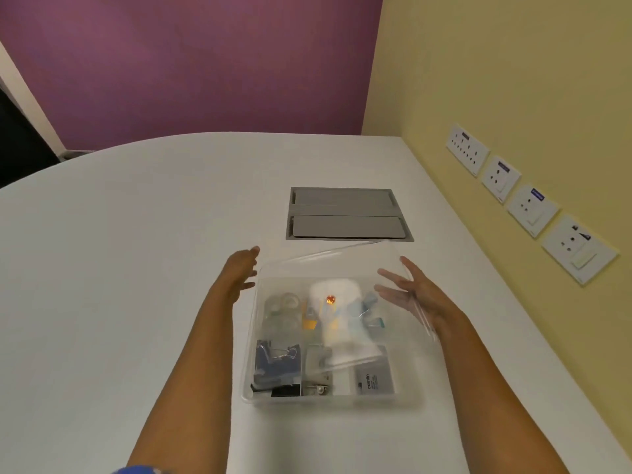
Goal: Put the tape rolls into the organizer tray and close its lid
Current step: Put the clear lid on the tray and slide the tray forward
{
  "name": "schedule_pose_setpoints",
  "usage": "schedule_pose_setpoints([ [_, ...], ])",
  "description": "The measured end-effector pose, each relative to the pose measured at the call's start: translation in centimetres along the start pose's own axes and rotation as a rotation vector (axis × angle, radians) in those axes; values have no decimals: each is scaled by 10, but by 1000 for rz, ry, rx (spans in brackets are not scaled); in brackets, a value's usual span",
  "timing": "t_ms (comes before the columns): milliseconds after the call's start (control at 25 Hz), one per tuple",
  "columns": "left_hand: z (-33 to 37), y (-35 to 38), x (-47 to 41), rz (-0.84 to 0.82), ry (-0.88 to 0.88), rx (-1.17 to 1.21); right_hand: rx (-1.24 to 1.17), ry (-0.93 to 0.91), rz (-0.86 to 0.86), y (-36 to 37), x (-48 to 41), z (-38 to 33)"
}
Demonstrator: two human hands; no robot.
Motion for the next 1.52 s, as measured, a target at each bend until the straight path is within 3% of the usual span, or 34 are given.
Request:
schedule_pose_setpoints([
  [80,-7,9,-7,109,-25,-93,60,1,-28,8,0,8],
  [200,-22,15,-13,305,-29,-325,-94,-11,-61,11,0,23],
  [400,-41,19,-26,276,50,23,-105,-80,-6,4,0,29],
  [480,-40,19,-28,307,78,41,36,-104,84,3,-5,24],
  [640,-45,23,-33,325,84,-53,247,-55,420,-4,-17,22],
  [800,-59,31,-36,371,45,-353,467,29,579,1,-21,35],
  [960,-71,31,-38,415,37,-546,766,68,592,2,-21,43],
  [1080,-78,27,-40,440,7,-609,820,68,553,1,-22,50],
  [1520,-86,19,-60,415,-69,-336,744,62,556,4,-49,39],
])
Point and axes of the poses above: each hand's wrist, its own x-axis away from the middle knuckle, its own y-axis out of the palm, z = x × y, the point moved 3 cm from there along -x, towards the middle knuckle, and after that the axes turned 7 degrees about -z, right-handed, at the moved point
